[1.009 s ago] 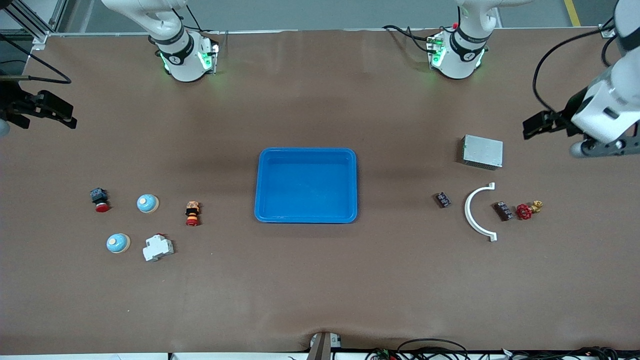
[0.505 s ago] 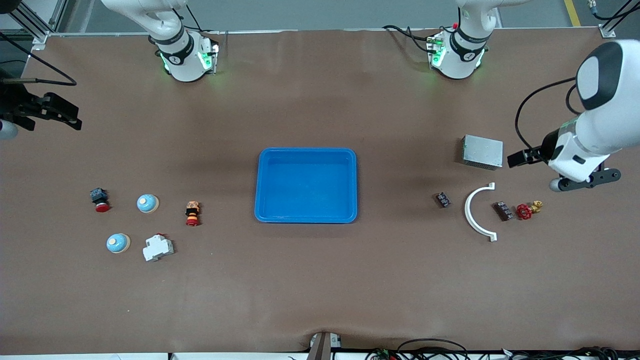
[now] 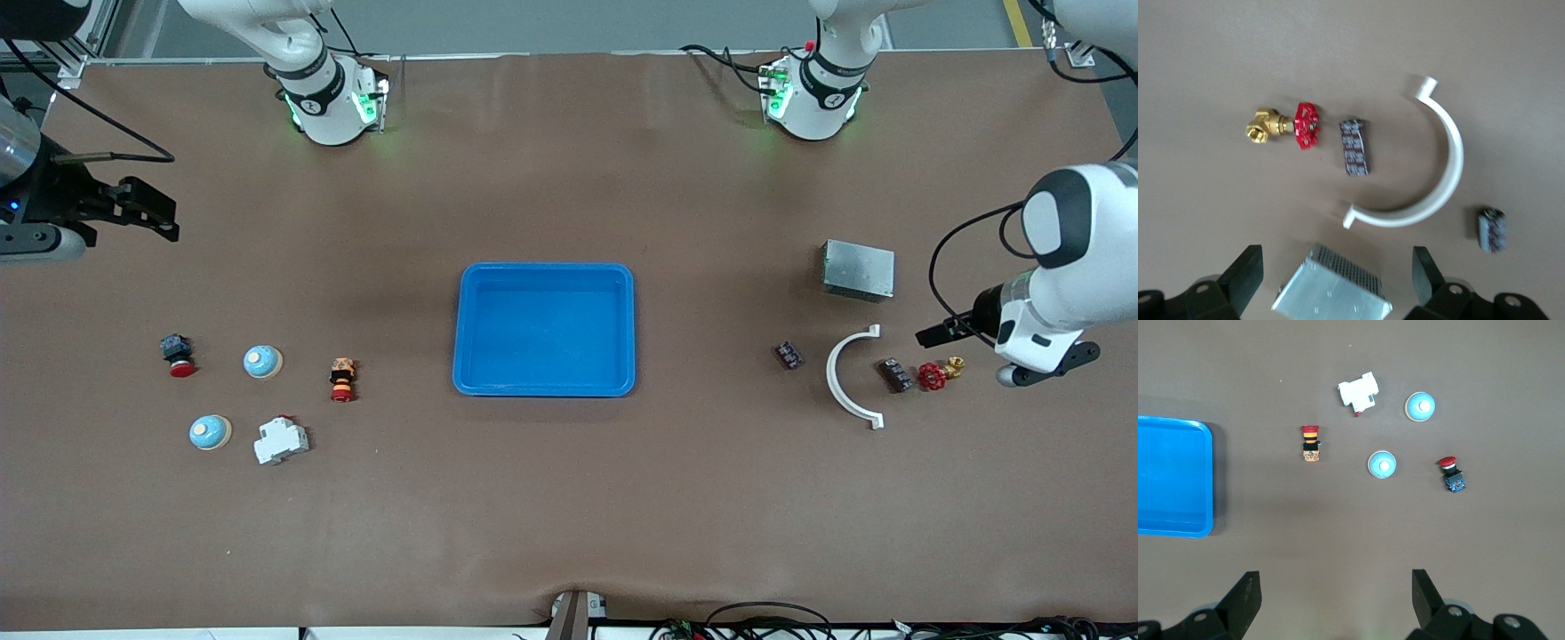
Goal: Place electrolytic capacitor and blue bell in tray
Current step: 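Grasp the black capacitor with the left gripper while the right gripper reaches a bell, then carry the capacitor toward the tray while the right gripper grasps the bell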
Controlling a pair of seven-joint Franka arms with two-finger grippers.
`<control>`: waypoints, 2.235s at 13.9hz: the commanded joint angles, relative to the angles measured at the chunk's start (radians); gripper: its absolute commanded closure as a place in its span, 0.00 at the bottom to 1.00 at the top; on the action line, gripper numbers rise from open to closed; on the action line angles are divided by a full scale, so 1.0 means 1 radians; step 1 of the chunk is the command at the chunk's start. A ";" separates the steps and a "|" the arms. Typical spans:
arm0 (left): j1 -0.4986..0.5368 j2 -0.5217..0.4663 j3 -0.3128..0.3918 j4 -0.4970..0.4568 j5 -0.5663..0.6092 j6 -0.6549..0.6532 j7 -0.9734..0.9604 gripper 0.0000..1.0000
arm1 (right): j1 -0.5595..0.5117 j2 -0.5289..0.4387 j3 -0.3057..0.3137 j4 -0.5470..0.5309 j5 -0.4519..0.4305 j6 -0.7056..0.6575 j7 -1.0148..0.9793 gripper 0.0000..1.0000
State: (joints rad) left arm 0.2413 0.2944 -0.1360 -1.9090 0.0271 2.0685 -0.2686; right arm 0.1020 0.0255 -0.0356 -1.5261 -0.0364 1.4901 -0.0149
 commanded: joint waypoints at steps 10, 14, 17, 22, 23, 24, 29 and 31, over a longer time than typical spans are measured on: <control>-0.016 0.196 -0.007 -0.076 0.002 0.363 -0.153 0.20 | -0.022 0.293 -0.009 0.014 -0.013 0.135 -0.048 0.00; -0.017 0.216 -0.002 -0.090 0.016 0.397 -0.165 0.28 | -0.108 0.389 -0.009 -0.023 -0.010 0.335 -0.293 0.00; -0.008 0.247 -0.001 -0.091 0.071 0.450 -0.172 0.37 | -0.145 0.416 -0.007 -0.095 -0.008 0.461 -0.402 0.00; -0.014 0.253 -0.002 -0.087 0.076 0.453 -0.195 1.00 | -0.143 0.412 -0.007 -0.284 -0.008 0.668 -0.402 0.00; -0.010 0.252 -0.004 -0.085 0.076 0.453 -0.193 1.00 | -0.143 0.412 -0.007 -0.305 -0.007 0.686 -0.402 0.00; -0.005 0.244 -0.008 -0.084 0.074 0.453 -0.196 1.00 | -0.143 0.413 -0.007 -0.315 -0.008 0.693 -0.404 0.00; -0.017 0.166 -0.043 -0.070 0.076 0.385 -0.182 1.00 | -0.147 0.413 -0.009 -0.399 -0.010 0.783 -0.477 0.00; -0.019 0.138 -0.095 -0.053 0.076 0.319 -0.188 1.00 | -0.160 0.415 -0.009 -0.437 -0.010 0.849 -0.537 0.00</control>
State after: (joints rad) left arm 0.2246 0.4850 -0.1909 -1.9599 0.0796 2.4558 -0.4374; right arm -0.0388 0.4626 -0.0511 -1.9071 -0.0414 2.2851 -0.4957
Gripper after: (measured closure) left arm 0.670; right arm 0.000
